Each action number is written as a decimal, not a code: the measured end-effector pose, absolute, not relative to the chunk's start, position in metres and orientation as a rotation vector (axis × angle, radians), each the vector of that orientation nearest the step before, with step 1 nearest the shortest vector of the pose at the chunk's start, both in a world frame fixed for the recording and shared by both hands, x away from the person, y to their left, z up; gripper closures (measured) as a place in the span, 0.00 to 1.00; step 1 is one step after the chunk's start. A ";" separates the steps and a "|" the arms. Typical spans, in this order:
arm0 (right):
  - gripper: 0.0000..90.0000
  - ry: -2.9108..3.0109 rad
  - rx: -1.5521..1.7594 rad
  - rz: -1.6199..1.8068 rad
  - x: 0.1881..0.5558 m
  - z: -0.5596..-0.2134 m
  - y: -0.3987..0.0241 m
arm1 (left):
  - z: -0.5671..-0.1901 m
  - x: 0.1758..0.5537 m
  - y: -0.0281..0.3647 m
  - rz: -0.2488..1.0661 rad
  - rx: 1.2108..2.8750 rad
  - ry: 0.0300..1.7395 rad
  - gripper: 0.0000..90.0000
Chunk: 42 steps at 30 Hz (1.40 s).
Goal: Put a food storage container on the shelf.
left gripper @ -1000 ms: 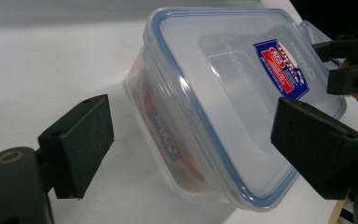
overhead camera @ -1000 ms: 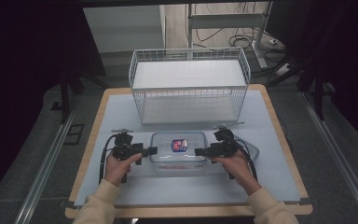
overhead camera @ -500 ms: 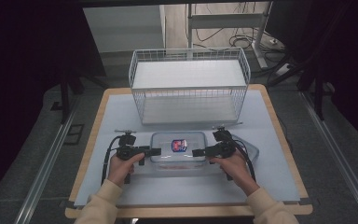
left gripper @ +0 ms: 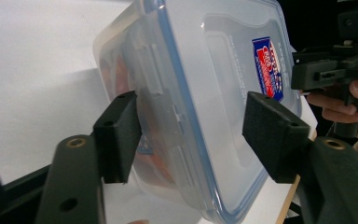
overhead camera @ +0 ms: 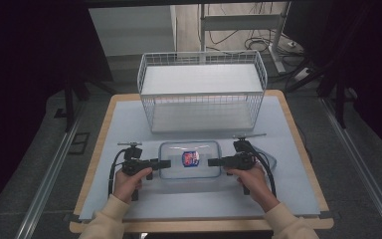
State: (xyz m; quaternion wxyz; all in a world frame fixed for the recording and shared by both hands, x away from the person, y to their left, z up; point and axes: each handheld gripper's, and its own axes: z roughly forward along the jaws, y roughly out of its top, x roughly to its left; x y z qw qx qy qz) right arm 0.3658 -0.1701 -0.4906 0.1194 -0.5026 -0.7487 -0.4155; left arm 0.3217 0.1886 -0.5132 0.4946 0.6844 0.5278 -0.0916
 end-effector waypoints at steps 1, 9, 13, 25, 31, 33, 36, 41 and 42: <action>0.38 -2.189 -1.469 -1.215 0.366 -0.491 -0.170 | -0.513 0.319 0.189 -0.215 1.656 1.277 0.44; 0.45 -2.183 -1.432 -1.256 0.361 -0.489 -0.177 | -0.510 0.310 0.189 -0.175 1.661 1.253 0.49; 0.47 -2.181 -1.423 -1.271 0.359 -0.488 -0.180 | -0.508 0.307 0.188 -0.153 1.659 1.241 0.50; 0.48 -2.241 -1.383 -1.343 0.352 -0.480 -0.187 | -0.501 0.303 0.183 -0.094 1.665 1.192 0.52; 0.49 -2.257 -1.366 -1.378 0.350 -0.474 -0.189 | -0.494 0.302 0.180 -0.063 1.672 1.175 0.52; 0.49 -2.261 -1.363 -1.382 0.350 -0.473 -0.189 | -0.492 0.302 0.179 -0.058 1.670 1.172 0.52; 0.49 -2.265 -1.353 -1.406 0.350 -0.469 -0.192 | -0.488 0.302 0.177 -0.045 1.671 1.159 0.52; 0.49 -2.267 -1.346 -1.432 0.349 -0.463 -0.194 | -0.482 0.303 0.177 -0.035 1.667 1.145 0.52; 0.49 -2.267 -1.344 -1.437 0.349 -0.462 -0.194 | -0.481 0.304 0.176 -0.032 1.668 1.146 0.52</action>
